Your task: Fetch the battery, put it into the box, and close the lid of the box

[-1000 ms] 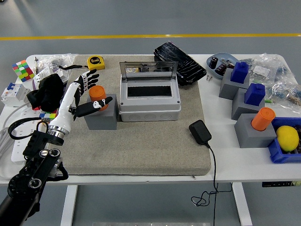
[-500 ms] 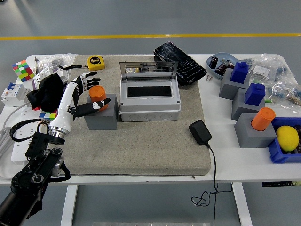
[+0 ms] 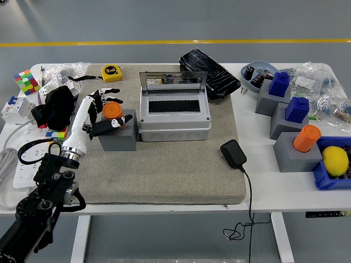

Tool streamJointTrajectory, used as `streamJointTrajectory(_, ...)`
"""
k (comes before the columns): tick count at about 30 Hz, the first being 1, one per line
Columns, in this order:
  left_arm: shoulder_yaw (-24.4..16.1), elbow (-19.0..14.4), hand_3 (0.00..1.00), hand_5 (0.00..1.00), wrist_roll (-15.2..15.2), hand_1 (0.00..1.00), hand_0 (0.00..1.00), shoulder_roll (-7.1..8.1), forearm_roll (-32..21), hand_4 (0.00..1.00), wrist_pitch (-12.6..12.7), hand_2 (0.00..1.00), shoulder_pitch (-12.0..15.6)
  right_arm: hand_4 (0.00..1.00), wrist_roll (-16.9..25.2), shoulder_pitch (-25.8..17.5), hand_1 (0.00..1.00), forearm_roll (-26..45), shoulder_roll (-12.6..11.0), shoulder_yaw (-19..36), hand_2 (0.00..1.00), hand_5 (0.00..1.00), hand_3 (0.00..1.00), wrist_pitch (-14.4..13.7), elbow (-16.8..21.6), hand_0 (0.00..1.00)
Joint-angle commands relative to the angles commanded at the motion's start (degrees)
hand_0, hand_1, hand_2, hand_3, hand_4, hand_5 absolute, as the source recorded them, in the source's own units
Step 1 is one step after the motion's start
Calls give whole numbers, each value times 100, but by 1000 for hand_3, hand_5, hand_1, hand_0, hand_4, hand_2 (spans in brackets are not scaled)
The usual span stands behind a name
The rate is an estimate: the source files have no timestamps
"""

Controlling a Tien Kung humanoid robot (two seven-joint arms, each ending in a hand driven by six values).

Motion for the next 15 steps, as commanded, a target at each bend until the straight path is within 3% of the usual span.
streamJointTrajectory(1,2,10,637,2,-2,426,476,0,-8,996,-3,533,-7,998,1,1,722,5,1,-5,730,644,746,0,0,770)
streamJointTrajectory(2,6,43,548,2,-14,405,476,0,-25,967,-8,444,-29,998,2,0,721,20,4,-16,730,644,748,1,0,770)
streamJointTrajectory(7,-7,145,548,2,-74,405,476,0,-63,967,-1,444,-134,998,-4,-3,721,20,4,-21,730,644,748,1,0,770)
streamJointTrajectory(8,-10,169,399,2,-85,328,391,0,-63,885,-1,348,-160,998,-5,-3,722,19,3,-25,730,643,749,2,0,771)
streamJointTrajectory(13,6,291,399,2,-58,328,391,0,-67,885,-68,348,-248,998,-2,-1,722,22,0,-45,730,643,749,4,0,771)
streamJointTrajectory(14,14,302,342,2,-49,281,311,0,-70,801,-76,296,-250,998,-2,1,722,24,1,-48,730,642,750,4,0,769)
streamJointTrajectory(15,20,309,342,2,-42,281,311,0,-77,801,-84,296,-250,998,-1,2,722,27,2,-52,730,642,750,5,0,769)
